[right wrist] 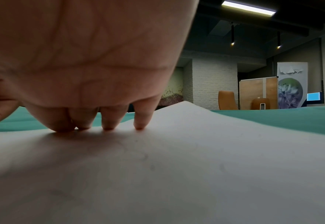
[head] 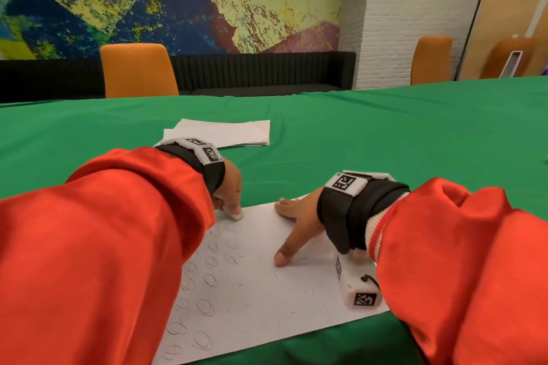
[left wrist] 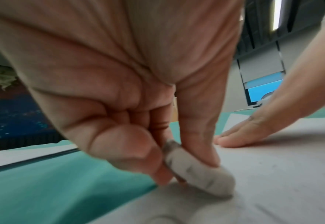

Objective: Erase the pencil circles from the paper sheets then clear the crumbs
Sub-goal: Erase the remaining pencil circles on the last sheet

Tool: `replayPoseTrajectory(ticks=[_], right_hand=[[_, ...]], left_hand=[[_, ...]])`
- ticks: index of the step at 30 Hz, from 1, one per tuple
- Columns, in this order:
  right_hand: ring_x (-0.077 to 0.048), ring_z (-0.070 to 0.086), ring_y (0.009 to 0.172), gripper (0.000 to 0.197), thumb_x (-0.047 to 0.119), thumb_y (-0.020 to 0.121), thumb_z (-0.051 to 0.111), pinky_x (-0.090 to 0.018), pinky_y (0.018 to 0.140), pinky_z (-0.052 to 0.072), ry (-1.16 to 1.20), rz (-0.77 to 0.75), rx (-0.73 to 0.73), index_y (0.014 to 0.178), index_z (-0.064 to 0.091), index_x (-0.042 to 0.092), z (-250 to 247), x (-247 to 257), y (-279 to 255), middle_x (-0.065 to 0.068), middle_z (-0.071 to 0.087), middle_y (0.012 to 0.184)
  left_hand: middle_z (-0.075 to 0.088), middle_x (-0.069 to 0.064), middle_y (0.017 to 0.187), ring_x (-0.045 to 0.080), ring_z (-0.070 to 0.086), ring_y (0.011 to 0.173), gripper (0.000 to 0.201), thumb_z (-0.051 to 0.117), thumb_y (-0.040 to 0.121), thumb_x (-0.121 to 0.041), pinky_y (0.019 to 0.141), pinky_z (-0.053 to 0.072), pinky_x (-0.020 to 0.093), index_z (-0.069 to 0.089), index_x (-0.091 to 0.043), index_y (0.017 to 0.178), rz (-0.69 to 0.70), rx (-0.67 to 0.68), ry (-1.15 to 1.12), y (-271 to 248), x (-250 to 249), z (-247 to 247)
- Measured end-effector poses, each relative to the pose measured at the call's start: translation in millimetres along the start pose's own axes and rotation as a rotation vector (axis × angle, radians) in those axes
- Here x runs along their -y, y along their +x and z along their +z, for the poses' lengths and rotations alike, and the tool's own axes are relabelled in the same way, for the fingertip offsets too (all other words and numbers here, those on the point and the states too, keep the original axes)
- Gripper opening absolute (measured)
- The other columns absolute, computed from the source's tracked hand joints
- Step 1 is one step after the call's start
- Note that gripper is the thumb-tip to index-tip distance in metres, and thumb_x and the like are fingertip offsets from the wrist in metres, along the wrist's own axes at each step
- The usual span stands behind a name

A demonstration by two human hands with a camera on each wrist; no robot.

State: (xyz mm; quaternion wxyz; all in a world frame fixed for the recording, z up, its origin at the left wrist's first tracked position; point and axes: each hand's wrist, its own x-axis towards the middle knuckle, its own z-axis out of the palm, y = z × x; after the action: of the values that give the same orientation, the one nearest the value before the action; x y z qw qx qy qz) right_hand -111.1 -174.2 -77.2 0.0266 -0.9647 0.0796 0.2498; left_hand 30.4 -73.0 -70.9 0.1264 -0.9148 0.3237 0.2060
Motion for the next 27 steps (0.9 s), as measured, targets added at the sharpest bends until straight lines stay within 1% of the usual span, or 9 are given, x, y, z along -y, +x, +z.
replayPoseTrajectory(ticks=[3,7,11,13,16,19,20,23,27], right_hand=[[-0.016,0.015,0.144,0.104,0.062,0.077,0.06,-0.031,0.113,0.015,-0.001,-0.001,-0.008,0.151,0.0,0.02,0,1,-1,0.006,0.001,0.158],[-0.017,0.015,0.144,0.102,0.062,0.078,0.06,-0.03,0.113,0.016,0.01,0.004,-0.008,0.151,0.001,0.021,0,0,-2,0.006,0.002,0.158],[-0.017,0.015,0.144,0.105,0.063,0.076,0.061,-0.031,0.113,0.016,0.016,0.01,0.0,0.151,0.001,0.021,0,0,0,0.006,0.002,0.158],[-0.017,0.015,0.144,0.105,0.063,0.076,0.061,-0.031,0.113,0.016,0.013,0.011,-0.002,0.151,0.001,0.02,1,1,1,0.006,0.002,0.158],[-0.018,0.016,0.144,0.106,0.064,0.075,0.061,-0.033,0.115,0.016,0.015,0.016,0.004,0.151,0.001,0.021,1,0,1,0.006,0.002,0.158],[-0.018,0.016,0.143,0.106,0.064,0.075,0.061,-0.034,0.116,0.017,0.02,0.017,0.002,0.151,0.001,0.021,1,0,2,0.006,0.003,0.158],[-0.018,0.017,0.143,0.106,0.064,0.075,0.061,-0.034,0.116,0.017,0.023,0.015,0.001,0.151,0.001,0.021,1,-1,2,0.006,0.003,0.158],[-0.018,0.017,0.143,0.107,0.064,0.074,0.062,-0.034,0.116,0.017,0.027,0.019,0.006,0.151,0.001,0.022,1,-1,4,0.006,0.003,0.158],[-0.018,0.016,0.144,0.108,0.066,0.073,0.062,-0.033,0.115,0.017,0.027,0.03,0.013,0.151,0.0,0.025,1,-1,4,0.007,0.002,0.158]], left_hand=[[0.056,-0.002,0.067,0.019,0.053,0.073,0.034,0.068,0.086,-0.032,0.057,0.042,0.019,0.067,-0.003,0.105,-0.03,-0.007,0.063,-1,9,-3],[0.057,-0.003,0.066,0.01,0.052,0.058,0.016,0.069,0.085,-0.028,0.058,0.045,0.019,0.065,-0.013,0.085,0.011,-0.025,0.011,1,6,-5],[0.057,-0.003,0.067,0.006,0.051,0.055,0.016,0.069,0.086,-0.028,0.055,0.044,0.013,0.062,-0.016,0.079,0.048,-0.028,-0.012,6,-4,-1],[0.056,-0.003,0.067,0.008,0.051,0.056,0.018,0.067,0.087,-0.029,0.056,0.044,0.016,0.064,-0.011,0.087,0.025,-0.021,0.039,3,-9,1],[0.062,0.001,0.076,0.017,0.055,0.068,0.035,0.068,0.086,-0.035,0.065,0.046,0.022,0.068,-0.005,0.105,-0.02,-0.013,0.096,0,-7,-2],[0.069,0.008,0.09,0.02,0.058,0.075,0.045,0.075,0.076,-0.044,0.082,0.053,0.029,0.071,-0.004,0.095,-0.061,-0.029,0.141,1,2,-8],[0.07,0.008,0.09,0.02,0.059,0.075,0.045,0.076,0.074,-0.045,0.082,0.055,0.03,0.071,-0.004,0.093,-0.065,-0.031,0.132,1,3,-9],[0.065,0.004,0.079,0.018,0.056,0.07,0.035,0.071,0.083,-0.032,0.061,0.046,0.02,0.069,-0.004,0.104,-0.041,-0.006,0.072,1,-3,-5],[0.057,-0.001,0.069,0.012,0.051,0.058,0.03,0.068,0.086,-0.031,0.054,0.041,0.018,0.067,-0.007,0.104,-0.015,-0.022,0.097,-3,-13,-1]])
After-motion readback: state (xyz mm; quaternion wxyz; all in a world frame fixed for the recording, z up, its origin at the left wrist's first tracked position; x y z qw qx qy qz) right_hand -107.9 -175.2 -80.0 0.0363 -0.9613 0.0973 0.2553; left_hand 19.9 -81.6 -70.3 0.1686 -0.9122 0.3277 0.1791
